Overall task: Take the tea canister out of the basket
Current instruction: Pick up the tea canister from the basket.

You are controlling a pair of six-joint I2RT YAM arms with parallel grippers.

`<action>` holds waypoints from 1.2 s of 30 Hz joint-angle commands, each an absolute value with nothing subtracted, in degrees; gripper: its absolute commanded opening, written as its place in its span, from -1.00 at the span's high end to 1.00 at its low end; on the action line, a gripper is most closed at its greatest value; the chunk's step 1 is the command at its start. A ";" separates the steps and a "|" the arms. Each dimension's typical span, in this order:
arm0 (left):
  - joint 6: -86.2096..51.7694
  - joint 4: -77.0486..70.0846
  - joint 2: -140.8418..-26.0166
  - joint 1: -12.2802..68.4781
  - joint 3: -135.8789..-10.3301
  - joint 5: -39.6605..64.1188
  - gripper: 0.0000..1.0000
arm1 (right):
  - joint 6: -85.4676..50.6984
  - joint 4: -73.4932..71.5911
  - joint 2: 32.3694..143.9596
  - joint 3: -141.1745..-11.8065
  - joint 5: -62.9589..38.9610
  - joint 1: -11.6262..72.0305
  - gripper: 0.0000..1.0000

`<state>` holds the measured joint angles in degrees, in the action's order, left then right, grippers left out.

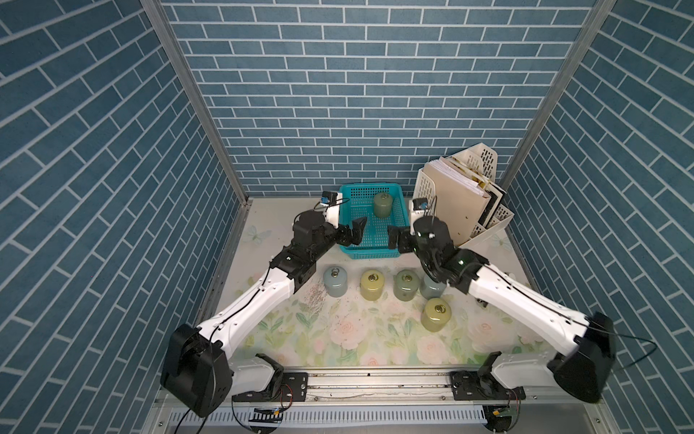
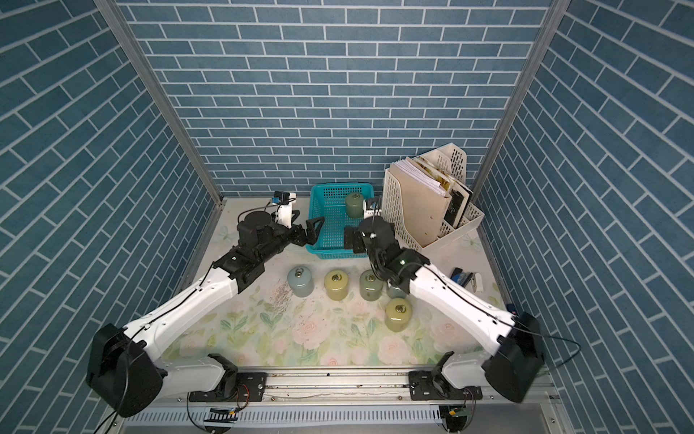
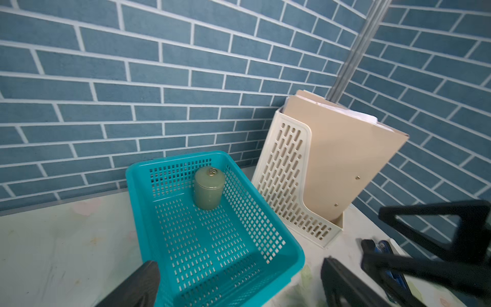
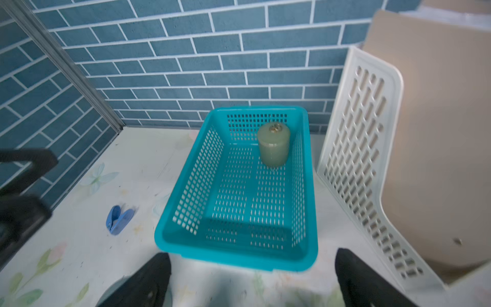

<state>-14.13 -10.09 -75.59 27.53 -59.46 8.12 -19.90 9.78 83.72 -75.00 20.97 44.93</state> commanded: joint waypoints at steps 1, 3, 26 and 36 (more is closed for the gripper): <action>-15.42 -8.96 -78.33 24.24 -62.24 12.10 -1.00 | -12.10 10.15 96.27 -86.09 12.75 40.89 -1.00; -15.24 -8.66 -80.36 23.11 -63.88 13.32 -1.00 | -10.12 12.53 105.16 -95.87 11.79 38.97 -1.00; -12.51 -12.38 -96.03 21.30 -68.52 18.96 -1.00 | -0.40 13.50 148.52 -138.30 7.51 28.39 -1.00; -12.37 -13.97 -98.53 21.25 -68.31 19.67 -1.00 | -0.25 12.51 152.98 -142.64 1.38 28.40 -0.99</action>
